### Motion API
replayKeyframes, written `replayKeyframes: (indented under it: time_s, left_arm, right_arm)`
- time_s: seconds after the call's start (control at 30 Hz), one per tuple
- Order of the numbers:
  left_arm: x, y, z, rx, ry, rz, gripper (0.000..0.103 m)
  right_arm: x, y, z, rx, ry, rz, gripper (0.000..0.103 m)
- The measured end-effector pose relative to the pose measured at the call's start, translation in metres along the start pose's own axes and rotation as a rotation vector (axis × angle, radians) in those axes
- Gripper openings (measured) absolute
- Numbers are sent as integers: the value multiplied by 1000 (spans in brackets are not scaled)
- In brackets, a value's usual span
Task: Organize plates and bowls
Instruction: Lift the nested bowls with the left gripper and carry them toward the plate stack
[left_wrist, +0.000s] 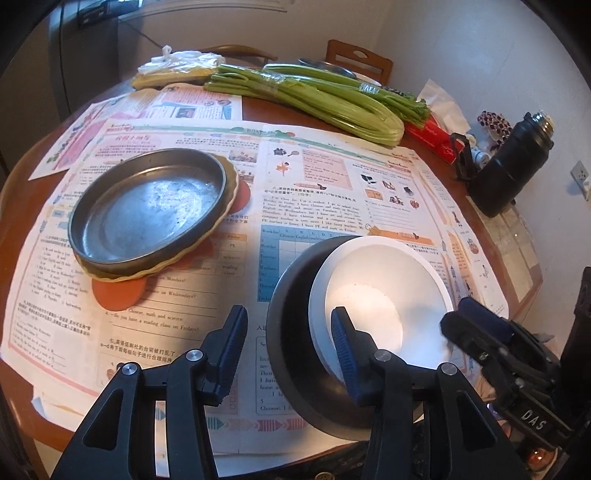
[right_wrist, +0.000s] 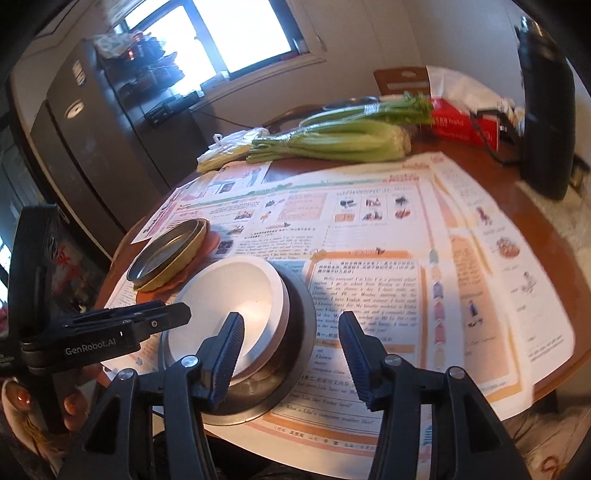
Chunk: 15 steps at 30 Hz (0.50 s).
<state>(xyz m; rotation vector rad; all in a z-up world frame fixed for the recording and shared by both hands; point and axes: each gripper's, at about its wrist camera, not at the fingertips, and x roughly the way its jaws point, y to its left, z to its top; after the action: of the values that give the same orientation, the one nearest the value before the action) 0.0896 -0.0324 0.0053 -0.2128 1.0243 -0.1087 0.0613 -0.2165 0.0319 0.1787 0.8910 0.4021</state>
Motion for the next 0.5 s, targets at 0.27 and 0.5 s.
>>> replayKeyframes:
  time_s: [0.27,0.5]
  left_arm:
    - [15,-3,-2,9,20,-41,50]
    - [22,-4,-3,18,20,-48,54]
  right_arm:
    - [12,10,-7,-25,38,4,53]
    - [18,13,-10,-36,54,21,58]
